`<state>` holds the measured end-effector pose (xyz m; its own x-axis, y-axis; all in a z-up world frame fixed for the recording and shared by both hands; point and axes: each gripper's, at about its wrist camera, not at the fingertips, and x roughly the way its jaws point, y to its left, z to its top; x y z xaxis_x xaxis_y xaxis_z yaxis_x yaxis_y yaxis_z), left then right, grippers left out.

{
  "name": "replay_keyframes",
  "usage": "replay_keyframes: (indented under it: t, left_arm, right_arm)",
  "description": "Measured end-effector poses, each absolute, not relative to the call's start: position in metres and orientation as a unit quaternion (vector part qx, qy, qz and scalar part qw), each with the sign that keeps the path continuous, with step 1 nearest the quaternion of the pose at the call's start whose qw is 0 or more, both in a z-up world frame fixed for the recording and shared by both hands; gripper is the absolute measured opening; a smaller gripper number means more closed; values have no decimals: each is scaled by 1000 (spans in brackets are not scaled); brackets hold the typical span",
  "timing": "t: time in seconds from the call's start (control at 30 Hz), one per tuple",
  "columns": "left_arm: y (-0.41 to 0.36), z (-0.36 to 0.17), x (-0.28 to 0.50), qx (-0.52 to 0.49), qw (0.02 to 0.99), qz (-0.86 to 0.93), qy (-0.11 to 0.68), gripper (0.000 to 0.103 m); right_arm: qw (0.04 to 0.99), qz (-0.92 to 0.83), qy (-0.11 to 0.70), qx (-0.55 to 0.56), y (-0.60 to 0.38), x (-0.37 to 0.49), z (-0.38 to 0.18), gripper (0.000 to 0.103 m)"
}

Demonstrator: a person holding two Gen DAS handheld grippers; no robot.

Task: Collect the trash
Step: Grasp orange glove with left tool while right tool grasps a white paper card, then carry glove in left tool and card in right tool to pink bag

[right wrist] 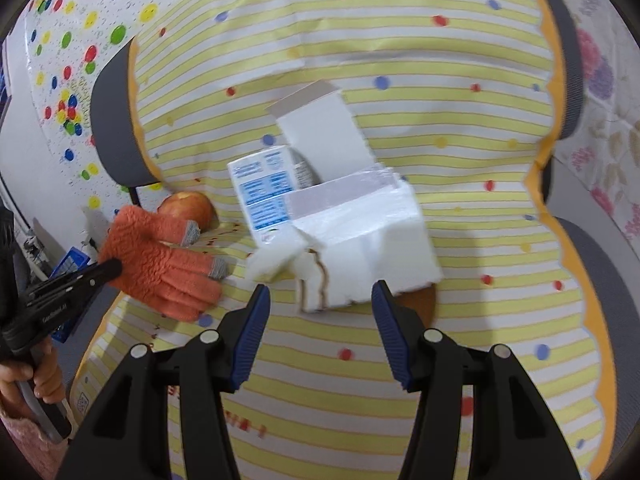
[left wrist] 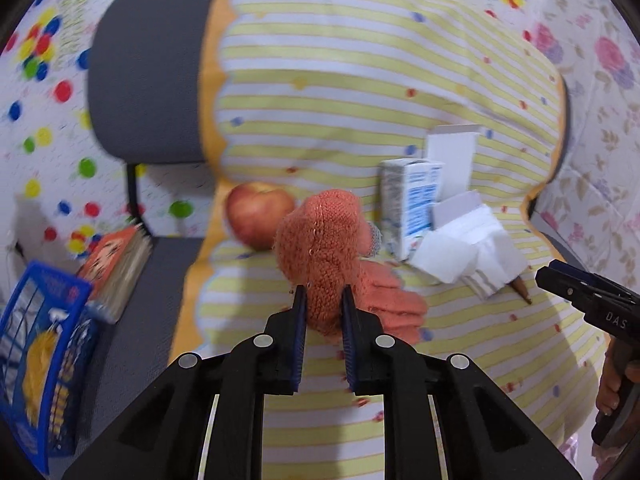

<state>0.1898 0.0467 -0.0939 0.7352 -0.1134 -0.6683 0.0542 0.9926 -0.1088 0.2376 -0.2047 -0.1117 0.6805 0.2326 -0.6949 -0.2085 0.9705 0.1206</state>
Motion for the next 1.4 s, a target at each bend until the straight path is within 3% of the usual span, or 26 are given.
replay_keyframes:
  t: [0.07, 0.57, 0.67, 0.73, 1.07, 1.4]
  left_arm:
    - [52, -97, 188, -40, 931, -34, 362, 17]
    - [59, -118, 197, -45, 923, -33, 381, 17]
    - [58, -115, 193, -48, 924, -36, 378, 17]
    - [57, -111, 189, -49, 926, -39, 373, 17]
    - [34, -47, 131, -58, 949, -100, 294, 17]
    - [-11, -30, 61, -32, 947, -164, 274, 17]
  right_arm:
    - [916, 128, 381, 4, -193, 244, -114, 46]
    - [891, 132, 431, 47, -174, 320, -153, 45]
    - [886, 139, 439, 61, -173, 320, -155, 15]
    - [891, 151, 423, 63, -171, 308, -146, 3]
    - [935, 143, 325, 4, -170, 203, -61, 2]
    - [944, 120, 305, 25, -199, 120, -46, 2]
